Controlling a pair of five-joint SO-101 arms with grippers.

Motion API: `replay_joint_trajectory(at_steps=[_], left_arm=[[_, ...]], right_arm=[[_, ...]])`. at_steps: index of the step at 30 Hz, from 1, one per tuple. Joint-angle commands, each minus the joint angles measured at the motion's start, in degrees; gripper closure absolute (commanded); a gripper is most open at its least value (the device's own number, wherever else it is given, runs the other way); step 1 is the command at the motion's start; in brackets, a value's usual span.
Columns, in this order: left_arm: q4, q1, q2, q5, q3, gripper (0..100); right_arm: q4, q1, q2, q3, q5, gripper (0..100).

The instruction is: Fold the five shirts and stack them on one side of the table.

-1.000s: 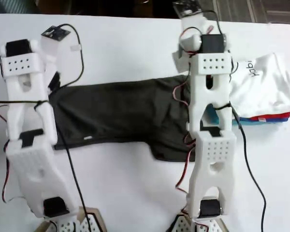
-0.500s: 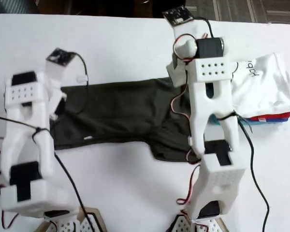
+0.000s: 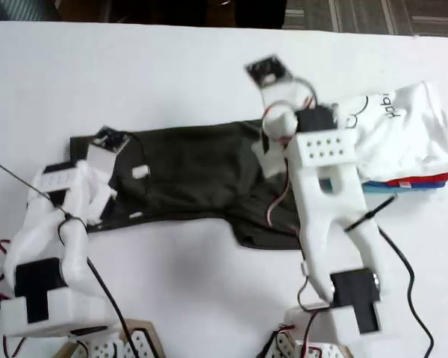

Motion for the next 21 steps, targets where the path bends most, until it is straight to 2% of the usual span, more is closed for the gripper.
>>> replay_joint_trajectory(at_steps=[1, 5, 12, 16, 21], left_arm=[[-3.25, 0.70, -2.90, 0.26, 2.24, 97], [-3.69, 0.62, -3.78, 0.26, 2.95, 97], [-3.78, 0.70, -3.96, 0.26, 3.21, 97], [-3.78, 0.70, -3.78, 0.35, 3.21, 97], [-3.78, 0.70, -3.69, 0.35, 3.12, 97]], right_arm=[[-10.33, -1.36, -6.37, 14.42, 0.18, 97.8], [-14.90, -3.65, -8.40, 23.82, 0.18, 97.8], [-19.82, -6.73, -8.13, 30.51, 0.18, 97.8], [-17.63, -8.31, -8.75, 32.35, 0.53, 97.8], [-11.56, -8.57, -9.71, 31.38, 7.91, 97.8]])
